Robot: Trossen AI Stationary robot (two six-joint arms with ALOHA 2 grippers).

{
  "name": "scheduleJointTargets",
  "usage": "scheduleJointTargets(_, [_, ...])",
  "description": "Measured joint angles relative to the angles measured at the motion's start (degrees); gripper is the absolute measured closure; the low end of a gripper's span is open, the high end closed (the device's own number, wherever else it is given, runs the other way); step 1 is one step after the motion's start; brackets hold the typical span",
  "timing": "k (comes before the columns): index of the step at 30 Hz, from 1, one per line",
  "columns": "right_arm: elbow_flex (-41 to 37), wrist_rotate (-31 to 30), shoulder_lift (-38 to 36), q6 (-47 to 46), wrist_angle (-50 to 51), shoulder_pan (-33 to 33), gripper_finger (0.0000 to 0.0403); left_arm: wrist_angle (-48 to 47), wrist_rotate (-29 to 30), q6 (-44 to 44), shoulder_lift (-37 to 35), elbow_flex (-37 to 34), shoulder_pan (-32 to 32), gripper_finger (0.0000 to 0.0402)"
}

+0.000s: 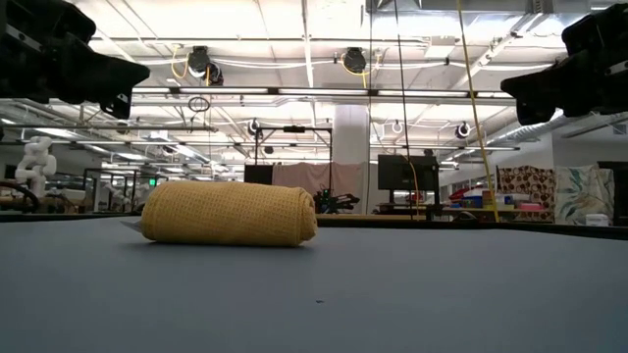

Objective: Roll towel into tight, uniform cylinder
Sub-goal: Return to Home Position

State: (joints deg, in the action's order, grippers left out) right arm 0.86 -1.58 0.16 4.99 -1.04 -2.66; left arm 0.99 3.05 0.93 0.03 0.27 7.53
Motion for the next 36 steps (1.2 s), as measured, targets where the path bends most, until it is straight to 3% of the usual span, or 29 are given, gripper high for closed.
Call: scheduleJointTargets(36, [0.0, -0.04, 0.02, 0.0, 0.0, -0.02, 0.0403, 0.22, 1.9, 0.22, 0.09, -0.02, -0.46, 0.04])
